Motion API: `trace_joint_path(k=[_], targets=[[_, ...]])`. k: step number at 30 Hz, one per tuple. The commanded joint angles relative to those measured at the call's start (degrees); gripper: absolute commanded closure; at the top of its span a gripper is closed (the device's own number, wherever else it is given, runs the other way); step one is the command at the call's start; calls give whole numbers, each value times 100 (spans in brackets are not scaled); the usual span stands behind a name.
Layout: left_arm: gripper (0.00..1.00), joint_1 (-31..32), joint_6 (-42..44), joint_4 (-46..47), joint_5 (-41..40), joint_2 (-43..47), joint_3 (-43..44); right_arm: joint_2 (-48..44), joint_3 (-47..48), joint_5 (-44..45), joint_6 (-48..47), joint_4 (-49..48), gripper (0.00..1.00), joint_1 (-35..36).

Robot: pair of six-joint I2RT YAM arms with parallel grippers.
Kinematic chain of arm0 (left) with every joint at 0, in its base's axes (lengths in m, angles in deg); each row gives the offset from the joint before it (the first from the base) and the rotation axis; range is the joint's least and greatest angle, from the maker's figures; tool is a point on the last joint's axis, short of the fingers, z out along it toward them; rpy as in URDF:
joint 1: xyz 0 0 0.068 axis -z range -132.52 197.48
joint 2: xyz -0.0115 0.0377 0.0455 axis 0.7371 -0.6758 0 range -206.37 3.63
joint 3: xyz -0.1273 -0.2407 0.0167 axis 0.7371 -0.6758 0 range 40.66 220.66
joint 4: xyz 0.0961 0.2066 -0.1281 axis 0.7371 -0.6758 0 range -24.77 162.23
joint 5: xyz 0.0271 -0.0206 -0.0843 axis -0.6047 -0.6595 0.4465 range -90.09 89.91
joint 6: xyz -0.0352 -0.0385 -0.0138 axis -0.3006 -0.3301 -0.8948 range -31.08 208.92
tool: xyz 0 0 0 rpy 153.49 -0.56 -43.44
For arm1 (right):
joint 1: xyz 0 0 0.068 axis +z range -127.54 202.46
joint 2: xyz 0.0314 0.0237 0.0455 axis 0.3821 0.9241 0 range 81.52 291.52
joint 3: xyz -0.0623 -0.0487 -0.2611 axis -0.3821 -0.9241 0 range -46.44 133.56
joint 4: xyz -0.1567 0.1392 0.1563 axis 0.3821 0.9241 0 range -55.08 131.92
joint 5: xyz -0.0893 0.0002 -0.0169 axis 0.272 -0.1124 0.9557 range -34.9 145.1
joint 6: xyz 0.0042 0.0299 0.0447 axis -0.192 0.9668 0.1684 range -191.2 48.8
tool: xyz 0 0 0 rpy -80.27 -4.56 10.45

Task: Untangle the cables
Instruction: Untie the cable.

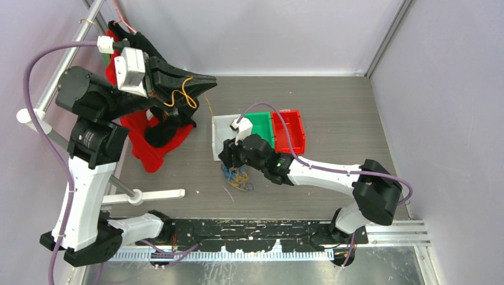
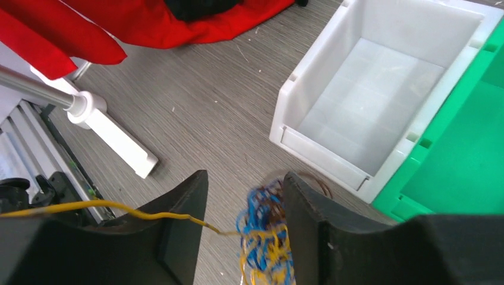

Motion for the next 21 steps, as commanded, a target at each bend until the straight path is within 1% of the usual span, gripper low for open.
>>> trace_joint_path(k=[1, 7, 11, 16, 21], targets=[[100, 11, -119, -44, 45, -126, 565, 75, 270, -44, 348, -650, 47, -16], [100, 11, -79, -52, -62, -489, 1402, 261, -35, -342, 885, -997, 48, -16], [100, 15, -75, -55, -127, -930, 2297, 456, -112, -488, 1122, -1107, 49, -7], [100, 11, -111, -127, -217, -1405, 3316, 592, -142, -458, 1236, -1152, 50, 1], [100, 11, -31, -34, -334, -1641, 3913, 514, -163, -380, 1193, -876, 52, 19]])
